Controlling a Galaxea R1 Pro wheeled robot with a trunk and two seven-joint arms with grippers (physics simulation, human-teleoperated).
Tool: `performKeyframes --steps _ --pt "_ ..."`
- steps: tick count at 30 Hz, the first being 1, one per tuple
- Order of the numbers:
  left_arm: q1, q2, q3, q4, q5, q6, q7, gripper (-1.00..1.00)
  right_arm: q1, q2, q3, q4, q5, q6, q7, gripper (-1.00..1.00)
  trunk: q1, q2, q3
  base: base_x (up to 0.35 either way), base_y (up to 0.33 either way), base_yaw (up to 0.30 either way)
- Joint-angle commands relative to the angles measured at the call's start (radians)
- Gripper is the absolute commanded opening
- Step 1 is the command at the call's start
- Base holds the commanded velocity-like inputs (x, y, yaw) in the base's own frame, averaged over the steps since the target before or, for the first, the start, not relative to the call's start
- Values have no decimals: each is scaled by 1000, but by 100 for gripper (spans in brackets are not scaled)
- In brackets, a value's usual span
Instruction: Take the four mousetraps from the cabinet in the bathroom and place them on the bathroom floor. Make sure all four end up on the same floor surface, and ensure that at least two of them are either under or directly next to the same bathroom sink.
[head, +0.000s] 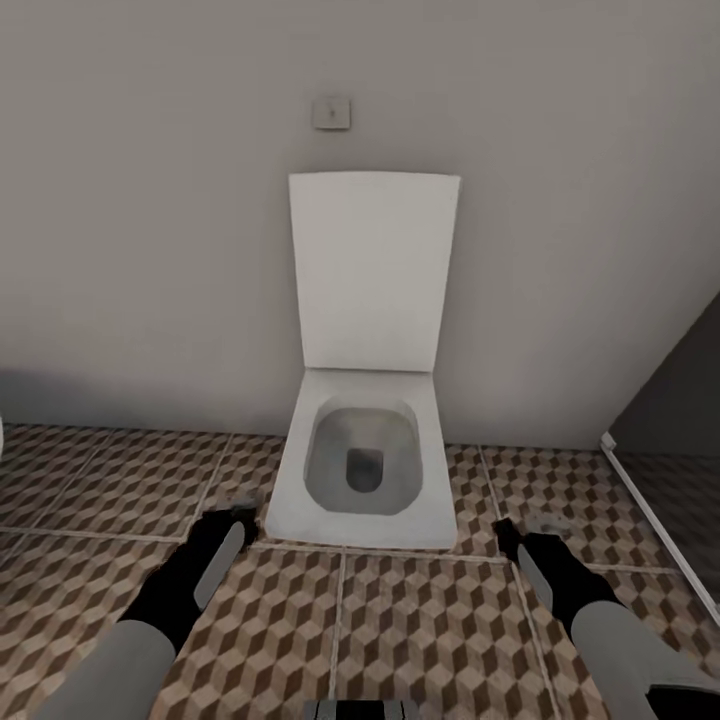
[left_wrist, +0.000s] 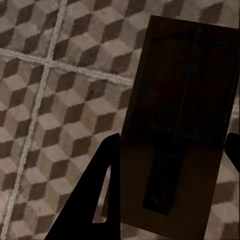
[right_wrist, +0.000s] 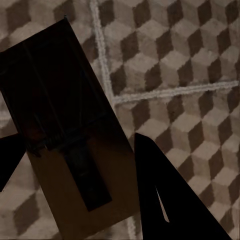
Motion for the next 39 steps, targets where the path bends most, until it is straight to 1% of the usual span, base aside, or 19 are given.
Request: performKeyframes --steps 1,3,8,19,26,32,39 --pt "0 1 -4 -22 11 15 9 -100 0 0 0 -13 -9 5 -3 -100 0 -1 -5 0 0 0" --pt "0 0 -4 -70 13 39 7 -100 0 1 0 -34 -10 6 -6 -100 1 -1 -13 0 0 0" --pt "0 -3 -5 -117 11 58 3 -100 0 2 -1 -53 -11 4 -9 -100 3 -2 -32 0 0 0" --pt "0 13 0 -124 7 60 5 -100 0 7 -2 -58 -7 -3 -9 -100 8 -5 -75 0 0 0" --pt "0 23 2 -127 6 59 13 -100 0 7 1 -60 -6 -5 -2 -100 8 -5 -75 0 0 0" --pt "0 26 2 -128 7 57 17 -100 0 8 2 -60 -7 -5 1 -100 8 -5 -75 12 0 0" --pt "0 36 2 -128 6 51 17 -100 0 7 3 -60 -7 -5 1 -100 8 -5 -75 225 0 0"
